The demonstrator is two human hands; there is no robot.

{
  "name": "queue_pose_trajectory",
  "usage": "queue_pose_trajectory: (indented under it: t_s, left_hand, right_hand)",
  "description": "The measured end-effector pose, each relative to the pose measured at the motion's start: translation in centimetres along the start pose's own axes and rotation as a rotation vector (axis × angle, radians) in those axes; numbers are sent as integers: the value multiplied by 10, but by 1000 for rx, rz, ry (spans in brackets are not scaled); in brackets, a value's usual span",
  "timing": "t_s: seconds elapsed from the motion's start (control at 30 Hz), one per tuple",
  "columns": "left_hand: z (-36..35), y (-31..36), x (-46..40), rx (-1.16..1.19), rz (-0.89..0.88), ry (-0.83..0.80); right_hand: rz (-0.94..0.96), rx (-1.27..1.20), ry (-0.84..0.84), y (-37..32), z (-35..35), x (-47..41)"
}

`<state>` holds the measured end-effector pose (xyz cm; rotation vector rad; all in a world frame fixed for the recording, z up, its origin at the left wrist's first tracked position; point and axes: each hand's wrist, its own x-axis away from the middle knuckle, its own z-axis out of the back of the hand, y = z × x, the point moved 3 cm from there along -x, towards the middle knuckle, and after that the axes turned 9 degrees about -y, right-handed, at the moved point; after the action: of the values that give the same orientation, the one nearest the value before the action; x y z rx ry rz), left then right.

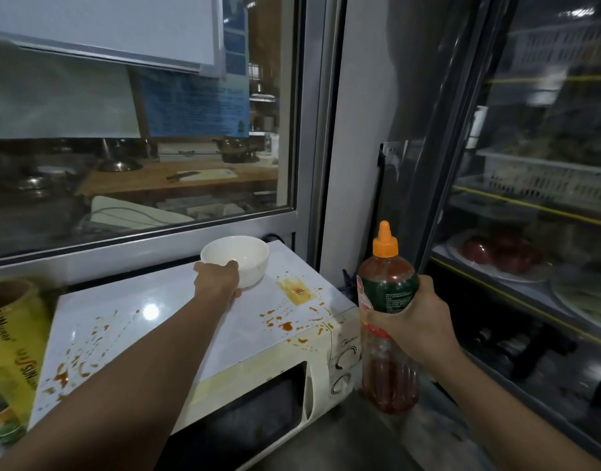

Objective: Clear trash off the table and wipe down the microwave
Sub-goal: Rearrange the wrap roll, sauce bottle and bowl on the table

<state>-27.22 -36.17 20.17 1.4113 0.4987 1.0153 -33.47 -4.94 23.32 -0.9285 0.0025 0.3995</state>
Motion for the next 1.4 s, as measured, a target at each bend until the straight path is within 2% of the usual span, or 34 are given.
queue_pose_trajectory:
  t_s: [0.33,0.67,0.83,1.07,1.4]
  left_hand:
    - [5,-8,28,82,-27,10]
    - [43,-27,128,123,-188,2]
    - [79,-63,197,141,-162,78]
    - [136,-132,278,146,-115,201]
    - [214,-211,320,159,73,320]
  right_hand:
    - [-2,14,-13,-1,-10,17]
    - [112,-55,-119,-7,-3,66]
    - [161,-109,-184,-10,-6,103]
    - [232,-105,-356,-16,-26,164]
    - [297,-132,-504,-31,-72,227]
